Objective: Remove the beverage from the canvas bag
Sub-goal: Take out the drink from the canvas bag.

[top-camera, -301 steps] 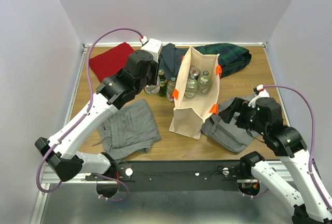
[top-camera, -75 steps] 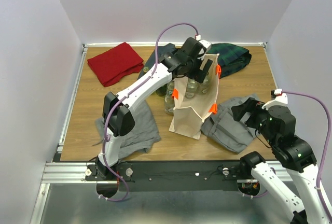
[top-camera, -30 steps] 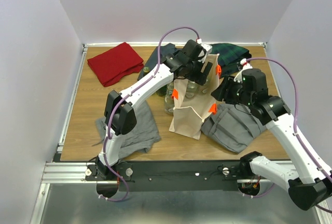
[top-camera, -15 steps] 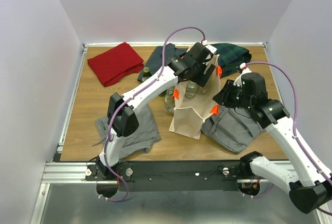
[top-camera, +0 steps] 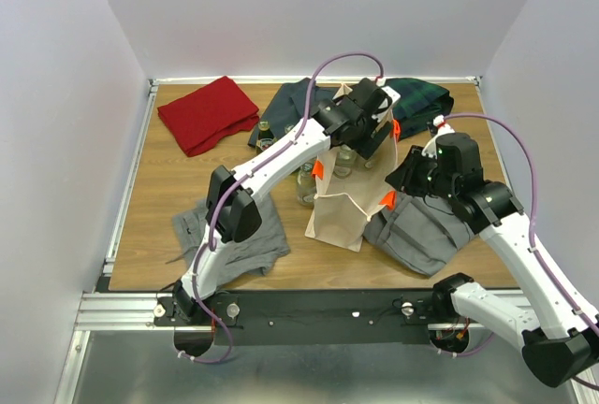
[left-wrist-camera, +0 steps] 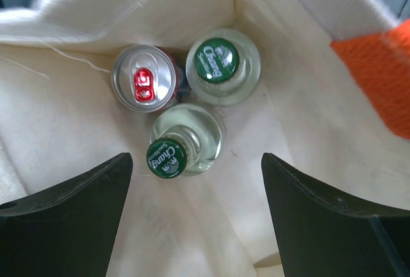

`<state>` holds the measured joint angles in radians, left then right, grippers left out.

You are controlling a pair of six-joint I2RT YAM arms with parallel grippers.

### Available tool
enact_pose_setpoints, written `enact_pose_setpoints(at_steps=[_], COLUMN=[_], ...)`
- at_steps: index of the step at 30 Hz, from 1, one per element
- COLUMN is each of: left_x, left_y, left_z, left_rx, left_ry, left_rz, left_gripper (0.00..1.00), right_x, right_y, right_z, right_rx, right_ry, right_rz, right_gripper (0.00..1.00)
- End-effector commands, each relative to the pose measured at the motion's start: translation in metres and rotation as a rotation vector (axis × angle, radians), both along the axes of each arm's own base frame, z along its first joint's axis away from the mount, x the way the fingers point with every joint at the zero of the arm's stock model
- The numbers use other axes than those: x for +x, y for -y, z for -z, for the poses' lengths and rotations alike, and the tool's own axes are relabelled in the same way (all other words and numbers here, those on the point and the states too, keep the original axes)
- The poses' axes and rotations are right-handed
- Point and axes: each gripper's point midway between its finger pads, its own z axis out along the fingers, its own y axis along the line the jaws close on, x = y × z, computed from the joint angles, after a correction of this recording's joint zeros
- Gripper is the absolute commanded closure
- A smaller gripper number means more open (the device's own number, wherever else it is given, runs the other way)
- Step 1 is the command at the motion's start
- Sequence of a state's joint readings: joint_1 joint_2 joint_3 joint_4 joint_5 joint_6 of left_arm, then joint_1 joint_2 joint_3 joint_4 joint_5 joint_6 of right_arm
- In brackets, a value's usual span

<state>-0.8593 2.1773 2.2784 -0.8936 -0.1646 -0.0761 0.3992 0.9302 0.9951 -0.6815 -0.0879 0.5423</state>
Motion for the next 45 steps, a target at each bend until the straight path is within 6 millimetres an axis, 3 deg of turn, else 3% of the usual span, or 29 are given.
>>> enact_pose_setpoints(at_steps=[1, 11, 15, 19, 21, 24, 28, 35, 45], left_x=[-0.004, -0.002, -0.002, -0.002, -0.002, -0.002, -0.002, -0.002, 0.0], left_y=[-0.008, -0.009, -0.005, -0.004, -0.004, -0.004, -0.005, 0.003, 0.003], left_z=[0.015, 0.026, 0.023, 0.023, 0.024, 0.026, 0.031, 0.035, 0.036], left_rx=[0.1, 0.141, 0.116, 0.101, 0.098, 0.097, 0.101, 0.019, -0.007], left_ry=[-0.014, -0.019, -0.022, -0.027, -0.032, -0.043, -0.054, -0.114, -0.134], left_rz=[0.043, 0.081, 0.082, 0.081, 0.078, 0.077, 0.075, 0.077, 0.072], left_gripper=[0.09, 0.11, 0.36, 0.44, 0.43, 0.3, 0.25, 0.26, 0.42], right_x=[-0.003, -0.005, -0.006, -0.007, -0.006, -0.006, -0.007, -0.007, -0.007], right_y=[0.002, 0.004, 0.005, 0.005, 0.005, 0.005, 0.005, 0.005, 0.006], right_z=[0.002, 0.004, 0.007, 0.007, 0.008, 0.008, 0.009, 0.011, 0.012], right_rx=[-0.006, -0.008, -0.012, -0.011, -0.012, -0.012, -0.013, -0.014, -0.018], right_ry=[0.006, 0.002, -0.003, -0.005, -0.007, -0.007, -0.01, -0.013, -0.016], right_rz=[0.002, 0.007, 0.01, 0.013, 0.011, 0.013, 0.011, 0.013, 0.017], right_gripper=[0.7, 0.67, 0.67, 0.66, 0.66, 0.66, 0.65, 0.64, 0.63])
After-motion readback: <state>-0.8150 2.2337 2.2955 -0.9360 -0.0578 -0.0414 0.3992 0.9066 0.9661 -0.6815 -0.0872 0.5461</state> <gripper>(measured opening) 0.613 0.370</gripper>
